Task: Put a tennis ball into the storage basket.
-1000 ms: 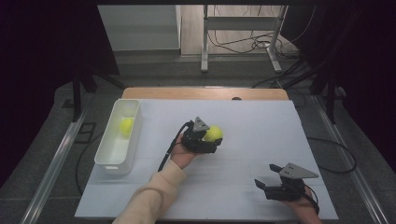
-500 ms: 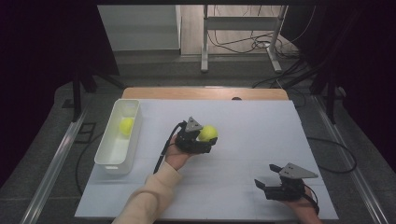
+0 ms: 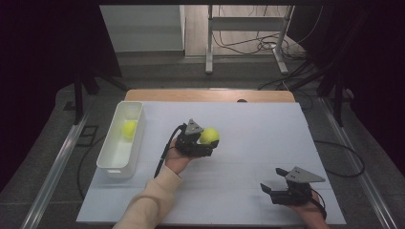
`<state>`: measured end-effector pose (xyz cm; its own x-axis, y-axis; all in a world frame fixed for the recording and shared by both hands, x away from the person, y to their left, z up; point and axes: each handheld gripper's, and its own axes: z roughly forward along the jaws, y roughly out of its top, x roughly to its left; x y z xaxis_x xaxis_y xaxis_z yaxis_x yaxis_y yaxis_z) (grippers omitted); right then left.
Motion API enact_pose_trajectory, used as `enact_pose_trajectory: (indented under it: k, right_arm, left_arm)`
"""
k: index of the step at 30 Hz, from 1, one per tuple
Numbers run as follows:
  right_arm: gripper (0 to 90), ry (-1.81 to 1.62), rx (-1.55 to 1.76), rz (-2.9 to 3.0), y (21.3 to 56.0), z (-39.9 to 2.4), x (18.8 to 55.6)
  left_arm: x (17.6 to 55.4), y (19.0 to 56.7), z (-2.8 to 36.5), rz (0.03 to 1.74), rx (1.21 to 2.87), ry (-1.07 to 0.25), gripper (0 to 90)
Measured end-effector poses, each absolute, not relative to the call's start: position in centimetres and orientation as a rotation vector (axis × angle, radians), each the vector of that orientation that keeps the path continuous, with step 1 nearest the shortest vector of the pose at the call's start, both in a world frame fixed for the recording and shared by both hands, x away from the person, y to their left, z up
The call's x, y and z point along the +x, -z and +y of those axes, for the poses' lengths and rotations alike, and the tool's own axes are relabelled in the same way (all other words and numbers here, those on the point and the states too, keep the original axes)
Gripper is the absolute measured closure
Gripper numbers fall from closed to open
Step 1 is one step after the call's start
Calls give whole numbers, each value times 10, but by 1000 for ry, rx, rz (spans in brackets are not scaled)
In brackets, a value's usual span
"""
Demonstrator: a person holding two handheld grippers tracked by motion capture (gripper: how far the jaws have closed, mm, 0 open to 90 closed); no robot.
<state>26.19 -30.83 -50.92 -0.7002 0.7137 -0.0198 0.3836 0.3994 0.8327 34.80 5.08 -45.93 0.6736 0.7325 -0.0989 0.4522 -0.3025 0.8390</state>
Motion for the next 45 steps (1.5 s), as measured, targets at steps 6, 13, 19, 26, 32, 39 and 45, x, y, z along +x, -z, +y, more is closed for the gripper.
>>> enact_pose_trajectory:
  k: [6,13,19,26,32,39,45]
  right_arm:
    - [167,-1214,945,2288,509,-309,262]
    - [167,-1214,943,2287,509,-309,262]
    - [168,-1211,941,2289,509,-308,262]
    - [168,-1206,938,2291,509,-308,262]
    - [168,-1206,934,2295,510,-308,262]
    - [168,-1204,930,2299,510,-308,262]
    - [167,-1200,924,2314,510,-307,261]
  left_arm:
    - [346,460,57,932,1955,-384,264]
    - [343,459,62,935,1954,-394,263]
    - [340,458,64,929,1959,-398,263]
    - [337,457,69,932,1958,-408,263]
    - [335,456,74,940,1952,-413,263]
    - [333,456,79,949,1947,-416,263]
    - [333,458,82,961,1943,-417,263]
